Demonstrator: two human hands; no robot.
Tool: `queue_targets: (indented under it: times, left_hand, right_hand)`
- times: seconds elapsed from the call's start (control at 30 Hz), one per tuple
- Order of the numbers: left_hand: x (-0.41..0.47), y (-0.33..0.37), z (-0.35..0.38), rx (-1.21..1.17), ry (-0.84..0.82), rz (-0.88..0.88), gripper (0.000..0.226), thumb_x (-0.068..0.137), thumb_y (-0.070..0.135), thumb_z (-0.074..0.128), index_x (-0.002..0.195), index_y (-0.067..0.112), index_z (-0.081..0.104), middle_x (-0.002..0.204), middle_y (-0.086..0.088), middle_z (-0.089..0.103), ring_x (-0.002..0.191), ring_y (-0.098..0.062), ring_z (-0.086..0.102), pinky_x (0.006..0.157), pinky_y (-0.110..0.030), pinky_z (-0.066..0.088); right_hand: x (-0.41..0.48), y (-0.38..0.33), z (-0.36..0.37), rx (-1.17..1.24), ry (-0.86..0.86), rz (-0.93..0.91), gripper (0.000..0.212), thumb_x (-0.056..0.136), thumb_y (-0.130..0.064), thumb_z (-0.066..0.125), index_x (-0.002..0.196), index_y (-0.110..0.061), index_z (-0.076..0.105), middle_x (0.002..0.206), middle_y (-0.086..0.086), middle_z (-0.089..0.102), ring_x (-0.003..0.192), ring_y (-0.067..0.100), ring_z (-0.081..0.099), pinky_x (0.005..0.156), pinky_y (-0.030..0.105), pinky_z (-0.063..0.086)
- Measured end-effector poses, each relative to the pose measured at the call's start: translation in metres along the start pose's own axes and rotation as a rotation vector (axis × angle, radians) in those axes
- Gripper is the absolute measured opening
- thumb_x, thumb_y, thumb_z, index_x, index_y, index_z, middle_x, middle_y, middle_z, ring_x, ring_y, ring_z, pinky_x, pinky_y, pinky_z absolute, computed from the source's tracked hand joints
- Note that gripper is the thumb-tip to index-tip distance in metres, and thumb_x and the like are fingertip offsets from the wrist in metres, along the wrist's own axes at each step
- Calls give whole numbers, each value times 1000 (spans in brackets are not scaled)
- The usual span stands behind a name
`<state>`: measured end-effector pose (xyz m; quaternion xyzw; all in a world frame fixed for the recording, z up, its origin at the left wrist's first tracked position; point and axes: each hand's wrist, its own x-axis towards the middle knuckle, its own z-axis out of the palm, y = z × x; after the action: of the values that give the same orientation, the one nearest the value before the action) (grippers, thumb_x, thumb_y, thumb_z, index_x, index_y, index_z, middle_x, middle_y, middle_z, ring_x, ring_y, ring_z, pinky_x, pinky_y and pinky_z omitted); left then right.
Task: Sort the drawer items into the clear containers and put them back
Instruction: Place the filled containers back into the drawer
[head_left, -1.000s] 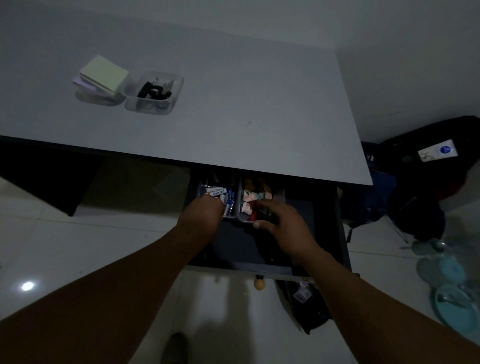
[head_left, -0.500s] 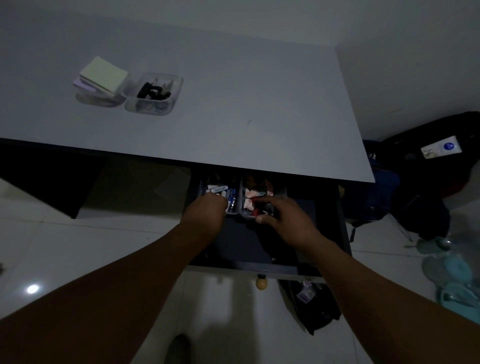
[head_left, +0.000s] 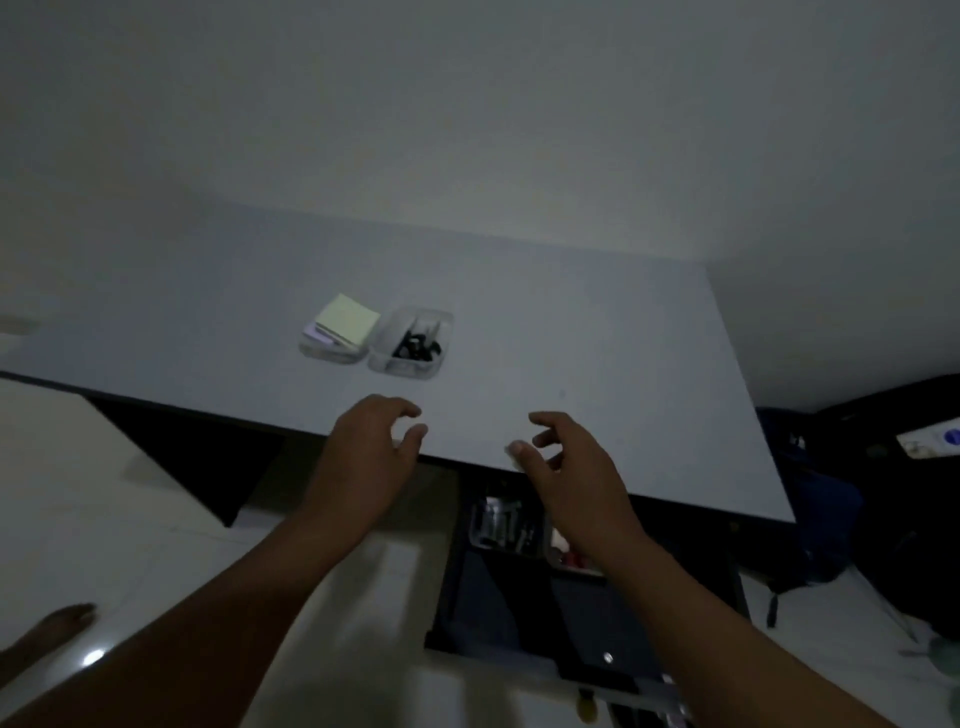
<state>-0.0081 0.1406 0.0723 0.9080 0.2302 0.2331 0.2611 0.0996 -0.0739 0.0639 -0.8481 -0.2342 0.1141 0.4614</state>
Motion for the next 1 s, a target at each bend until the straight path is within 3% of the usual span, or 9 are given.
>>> queue_targets:
  times: [0.2,0.33,0.5,0.6,0.7,0.77,0.87,0.93,1.0]
  left_hand:
    - [83,-63,-23,120,80,-79,55,87,36,73,135,18,53,147,-10,41,131,-31,40,101,-42,45]
    - [138,-117,-16,183,-33,-118,88,78,41,82,150,28,35,165,-9,11,146,-39,17,113,-54,35]
    - [184,-167,-2,227,-237,-70,112,66,51,87,156,38,23,167,-4,-13,150,-49,6,120,-58,19]
    - [195,-185,6,157,-269,-16,106,64,51,88,154,33,36,168,-6,-11,150,-43,15,120,-54,25]
    - [200,-195,10,41,-252,-6,99,63,53,89,149,37,42,168,1,-8,148,-35,29,116,-51,37]
    - [202,-198,13,40,-243,-8,95,65,57,85,147,39,42,168,-6,-1,144,-37,34,116,-50,36]
    - [196,-199,21,55,-182,16,87,69,62,71,146,33,43,162,-23,22,143,-42,32,114,-52,31]
    - [189,-197,25,47,-167,14,86,70,62,64,147,33,41,159,-24,29,143,-42,30,114,-51,29]
    - [186,-191,27,77,-188,-2,91,68,65,69,148,37,36,163,-22,19,142,-43,27,114,-51,30]
  right_hand:
    - [90,-45,69,35,-73,104,65,98,-51,53,156,-29,31,145,1,51,125,17,54,99,26,39]
    - [148,-51,114,56,-67,197,72,98,-54,51,159,-27,22,156,8,39,137,24,46,113,41,41]
    - [191,-50,147,76,-21,297,69,93,-57,52,153,-33,28,137,13,52,116,31,60,98,52,54]
    - [200,-44,156,66,10,302,65,90,-56,52,147,-42,26,117,13,62,106,33,64,94,52,56]
    - [206,-41,162,74,24,335,73,88,-53,55,150,-45,18,122,15,63,111,35,65,97,52,54]
    - [206,-45,161,64,28,346,68,94,-36,57,153,-37,23,123,14,63,110,30,65,92,44,57]
    - [204,-44,157,109,47,357,53,100,-17,52,149,-30,36,117,8,66,98,21,68,63,19,54]
    - [200,-42,154,159,44,380,48,101,-17,51,145,-32,40,114,6,67,92,19,70,58,20,58]
    - [195,-42,152,171,43,389,47,101,-17,51,143,-35,41,113,4,67,90,17,70,59,21,58]
